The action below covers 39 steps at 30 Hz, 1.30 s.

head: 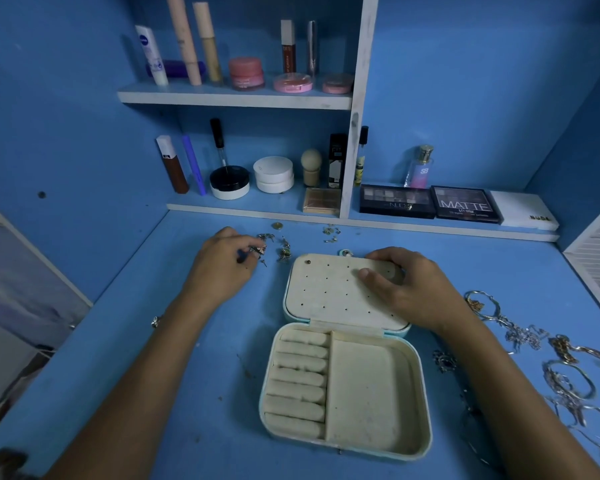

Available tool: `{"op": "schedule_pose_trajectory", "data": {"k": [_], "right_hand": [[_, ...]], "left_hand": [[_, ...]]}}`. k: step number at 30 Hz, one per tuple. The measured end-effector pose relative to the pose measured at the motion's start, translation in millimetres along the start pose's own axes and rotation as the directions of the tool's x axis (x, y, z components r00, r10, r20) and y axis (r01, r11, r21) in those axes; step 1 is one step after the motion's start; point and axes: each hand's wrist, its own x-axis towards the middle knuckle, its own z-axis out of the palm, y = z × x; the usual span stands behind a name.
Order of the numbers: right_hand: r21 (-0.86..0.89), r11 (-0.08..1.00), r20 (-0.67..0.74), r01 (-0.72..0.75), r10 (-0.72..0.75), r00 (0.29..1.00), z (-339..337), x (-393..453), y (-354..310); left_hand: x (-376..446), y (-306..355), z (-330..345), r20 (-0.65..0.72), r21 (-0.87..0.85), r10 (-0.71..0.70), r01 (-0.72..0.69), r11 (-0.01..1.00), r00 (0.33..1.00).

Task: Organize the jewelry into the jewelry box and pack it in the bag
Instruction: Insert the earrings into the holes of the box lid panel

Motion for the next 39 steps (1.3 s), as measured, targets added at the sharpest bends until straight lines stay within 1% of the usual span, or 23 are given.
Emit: {"op": "schedule_pose_trajectory", "data": {"k": [3,8,11,17,22,26,29,34,39], "right_hand": [[0.009,1.0,-0.002,-0.008,0.008,1.0,0.0,0.3,-0.1],[0.008,1.0,-0.002,-0.003,0.003,1.0,-0.6,-0.8,-1.0],[0.008,1.0,0.003,-0.012,0.012,1.0,-1.2,-1.4,-1.1],[0.006,1.0,0.002,-0.014,0.014,1.0,-1.0,-1.8,-1.0],[0.005,1.0,0.006,-0.014,0.014,1.0,-1.7,-2.4,-2.3],[0.002,1.0,0.006,-0.018,0.018,1.0,-2.2,-2.6,-3.2],[0.002,1.0,0.005,-0.016,0.016,1.0,-2.4,-3.0,-3.6],[0.01,1.0,0.006,-0.011,0.011,1.0,-2.8,-3.2,-4.9],[0.006,1.0,0.009,-0.021,0.021,1.0,-2.6,-2.7,-3.9]], "left_hand": [[-0.6,-2.9,0.7,0.035,0.007,0.019,-0.02,1.0,0.999],[-0.9,-4.4,2.7,0.031,0.017,-0.003,0.003,1.0,1.0],[-1.2,-3.4,1.5,0.051,0.033,-0.002,0.001,0.999,0.999],[-2.5,-6.5,-2.7,0.035,0.001,-0.023,0.023,1.0,0.999],[4.9,-9.2,-7.2,0.005,0.008,-0.042,0.042,0.999,0.999],[11.7,-9.9,-7.4,0.029,0.01,-0.043,0.042,0.999,0.999],[16.3,-6.9,-7.1,0.054,0.006,-0.008,0.007,1.0,0.998],[21.4,5.7,0.0,0.13,-0.003,0.124,-0.125,0.992,0.984],[28.1,12.6,9.1,0.167,0.028,0.138,-0.145,0.989,0.976]]}}
